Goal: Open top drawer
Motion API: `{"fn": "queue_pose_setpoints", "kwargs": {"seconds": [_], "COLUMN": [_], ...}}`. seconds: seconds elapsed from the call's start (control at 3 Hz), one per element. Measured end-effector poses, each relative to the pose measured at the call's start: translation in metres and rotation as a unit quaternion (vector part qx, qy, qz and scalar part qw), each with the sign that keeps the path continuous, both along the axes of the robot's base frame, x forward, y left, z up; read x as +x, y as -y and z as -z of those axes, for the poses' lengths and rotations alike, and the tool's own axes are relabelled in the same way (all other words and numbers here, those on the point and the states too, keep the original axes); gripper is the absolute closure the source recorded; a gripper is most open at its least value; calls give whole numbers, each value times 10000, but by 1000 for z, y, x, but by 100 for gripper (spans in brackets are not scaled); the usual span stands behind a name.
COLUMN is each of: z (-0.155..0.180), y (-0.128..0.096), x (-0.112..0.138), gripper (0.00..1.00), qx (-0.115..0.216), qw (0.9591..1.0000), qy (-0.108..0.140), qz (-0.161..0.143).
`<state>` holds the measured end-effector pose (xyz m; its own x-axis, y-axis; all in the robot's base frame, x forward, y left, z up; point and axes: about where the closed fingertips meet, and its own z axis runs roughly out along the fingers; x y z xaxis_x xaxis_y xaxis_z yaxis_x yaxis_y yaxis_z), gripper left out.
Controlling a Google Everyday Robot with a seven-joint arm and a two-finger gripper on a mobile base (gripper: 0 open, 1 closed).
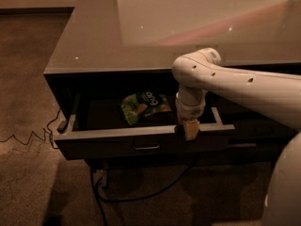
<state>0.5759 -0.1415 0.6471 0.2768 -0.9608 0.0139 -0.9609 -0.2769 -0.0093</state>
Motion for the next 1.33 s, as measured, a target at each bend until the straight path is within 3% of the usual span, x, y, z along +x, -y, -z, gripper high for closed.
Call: {"fn": "queue_pose_setpoints", "kwargs": {"seconds": [0.67, 1.0, 1.33], "z": [3, 8, 5], "y": [-13, -14, -8], "x": [-1, -31, -75], "gripper": [39, 16, 0], "qx": [-133, -318, -675], "qw": [9997, 9990, 9971], "qy": [-61, -184, -295], "qz": [-177, -262, -215]}}
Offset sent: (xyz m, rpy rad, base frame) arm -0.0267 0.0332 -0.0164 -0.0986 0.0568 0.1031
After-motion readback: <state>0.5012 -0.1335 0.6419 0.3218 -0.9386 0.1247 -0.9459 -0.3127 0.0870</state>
